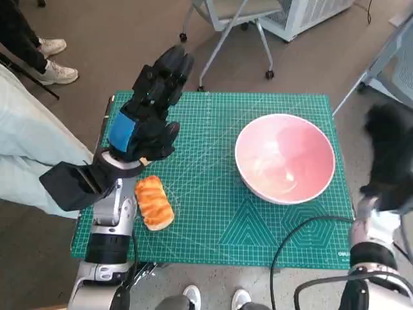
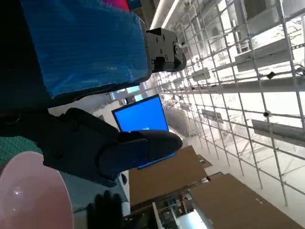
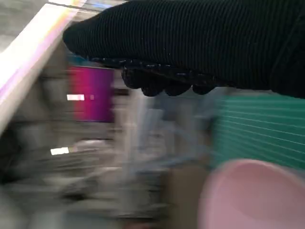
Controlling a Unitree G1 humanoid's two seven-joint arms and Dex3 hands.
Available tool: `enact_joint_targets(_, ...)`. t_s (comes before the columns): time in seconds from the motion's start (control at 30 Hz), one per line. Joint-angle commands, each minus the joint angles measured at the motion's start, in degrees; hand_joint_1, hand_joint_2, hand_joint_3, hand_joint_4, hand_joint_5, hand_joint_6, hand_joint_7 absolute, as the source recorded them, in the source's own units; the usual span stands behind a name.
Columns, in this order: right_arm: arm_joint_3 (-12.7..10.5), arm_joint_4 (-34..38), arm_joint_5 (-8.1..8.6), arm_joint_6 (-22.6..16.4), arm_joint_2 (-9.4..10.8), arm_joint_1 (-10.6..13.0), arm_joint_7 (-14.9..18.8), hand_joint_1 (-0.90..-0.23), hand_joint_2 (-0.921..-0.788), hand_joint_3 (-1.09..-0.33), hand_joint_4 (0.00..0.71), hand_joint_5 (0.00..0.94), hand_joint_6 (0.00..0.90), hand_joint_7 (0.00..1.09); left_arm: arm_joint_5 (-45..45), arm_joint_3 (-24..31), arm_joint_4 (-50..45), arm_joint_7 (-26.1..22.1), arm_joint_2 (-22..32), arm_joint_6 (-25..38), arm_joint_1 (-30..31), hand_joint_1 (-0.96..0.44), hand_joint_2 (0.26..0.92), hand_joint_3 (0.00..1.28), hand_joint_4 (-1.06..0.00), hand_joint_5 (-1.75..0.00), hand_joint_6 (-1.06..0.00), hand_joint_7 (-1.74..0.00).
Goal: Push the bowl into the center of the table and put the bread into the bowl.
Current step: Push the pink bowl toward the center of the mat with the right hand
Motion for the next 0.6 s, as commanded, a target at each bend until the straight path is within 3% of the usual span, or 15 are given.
enact_joint_targets(0.03, -0.72, 1.48, 0.44, 3.85, 1.43, 0.90, -0.44, -0.606, -0.921, -0.806, 0.105, 0.003, 0.132, 0.23, 0.53, 0.14, -0.62, 0.14, 0.53, -1.08, 0.87, -0.63, 0.921, 0.61, -0.07, -0.01, 0.00, -0.39)
enact_joint_targets(0.3, -1.72, 1.23, 0.86, 5.50, 2.81, 0.27, 0.26, -0.617, -0.921, -0.779, 0.105, 0.002, 0.141, 0.23, 0.49, 0.15, -0.61, 0.21, 0.87, -1.31, 1.07, -0.63, 0.921, 0.61, -0.07, -0.01, 0.00, -0.39)
enact_joint_targets(0.43, -0.95, 1.27, 0.16, 5.85, 4.76, -0.53, -0.04, -0.615, -0.921, -0.799, 0.106, 0.002, 0.141, 0.22, 0.68, 0.46, -0.65, 0.42, 1.33, -1.72, 1.27, -0.64, 0.921, 0.61, -0.07, -0.01, 0.00, -0.40)
enact_joint_targets(0.6, -1.46, 1.42, 0.88, 6.87, 6.19, -1.60, 0.81, -0.633, -0.921, -0.809, 0.108, 0.003, 0.141, 0.22, 0.73, 0.56, -0.97, 0.74, 1.52, -1.87, 1.62, -0.64, 0.921, 0.60, -0.07, -0.01, 0.00, -0.40)
